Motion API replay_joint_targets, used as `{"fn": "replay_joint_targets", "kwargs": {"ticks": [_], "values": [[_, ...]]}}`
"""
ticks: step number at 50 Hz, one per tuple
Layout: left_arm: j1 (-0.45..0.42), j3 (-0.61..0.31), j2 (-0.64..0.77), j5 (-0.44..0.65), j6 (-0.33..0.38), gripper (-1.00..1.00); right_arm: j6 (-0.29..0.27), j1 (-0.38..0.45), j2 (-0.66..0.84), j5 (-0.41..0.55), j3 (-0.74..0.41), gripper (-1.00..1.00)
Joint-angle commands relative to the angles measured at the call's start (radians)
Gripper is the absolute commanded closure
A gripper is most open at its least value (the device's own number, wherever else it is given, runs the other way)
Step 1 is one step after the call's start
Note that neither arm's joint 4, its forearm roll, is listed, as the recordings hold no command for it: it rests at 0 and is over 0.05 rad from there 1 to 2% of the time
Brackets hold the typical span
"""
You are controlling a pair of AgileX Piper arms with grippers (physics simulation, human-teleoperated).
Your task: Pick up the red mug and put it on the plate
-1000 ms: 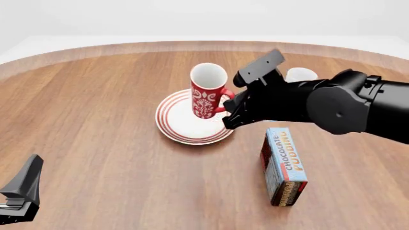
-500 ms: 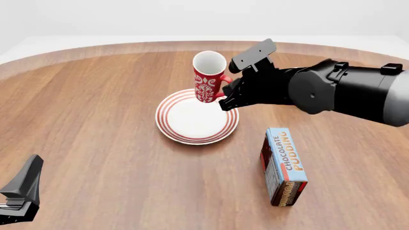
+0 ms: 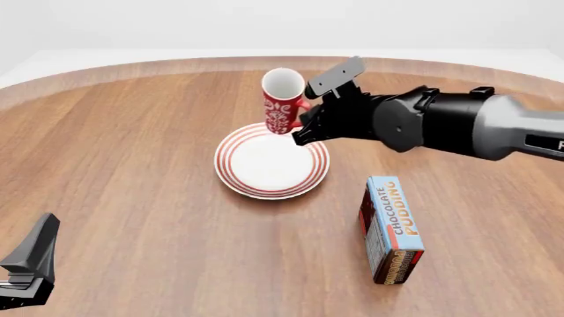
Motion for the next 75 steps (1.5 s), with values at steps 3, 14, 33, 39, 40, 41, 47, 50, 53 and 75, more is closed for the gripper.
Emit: {"fn": "replay_joint_targets", "kwargs": {"ticks": [3, 14, 33, 39, 40, 41, 47, 50, 53, 75], "values": [[0.000, 0.000, 0.000, 0.000, 0.000, -1.00, 0.018, 0.003, 0.073, -0.044, -0.034, 1.00], [0.000, 0.000, 0.000, 0.000, 0.000, -1.00, 0.023, 0.001, 0.116, -0.050, -0.065, 1.00], [0.000, 0.000, 0.000, 0.000, 0.000, -1.00, 0.036, -0.004, 0.160, -0.069, -0.072, 1.00], [0.000, 0.000, 0.000, 0.000, 0.000, -1.00, 0.047, -0.005, 0.166, -0.089, -0.049, 1.00], [0.000, 0.000, 0.000, 0.000, 0.000, -1.00, 0.047, -0.007, 0.168, -0.091, -0.049, 1.00], [0.000, 0.000, 0.000, 0.000, 0.000, -1.00, 0.048, -0.007, 0.169, -0.092, -0.049, 1.00], [0.000, 0.000, 0.000, 0.000, 0.000, -1.00, 0.058, 0.000, 0.182, -0.103, -0.047, 1.00], [0.000, 0.000, 0.000, 0.000, 0.000, -1.00, 0.063, 0.002, 0.187, -0.108, -0.042, 1.00], [0.000, 0.000, 0.000, 0.000, 0.000, -1.00, 0.068, 0.003, 0.193, -0.113, -0.041, 1.00], [0.000, 0.000, 0.000, 0.000, 0.000, -1.00, 0.078, 0.003, 0.244, -0.126, -0.048, 1.00]]}}
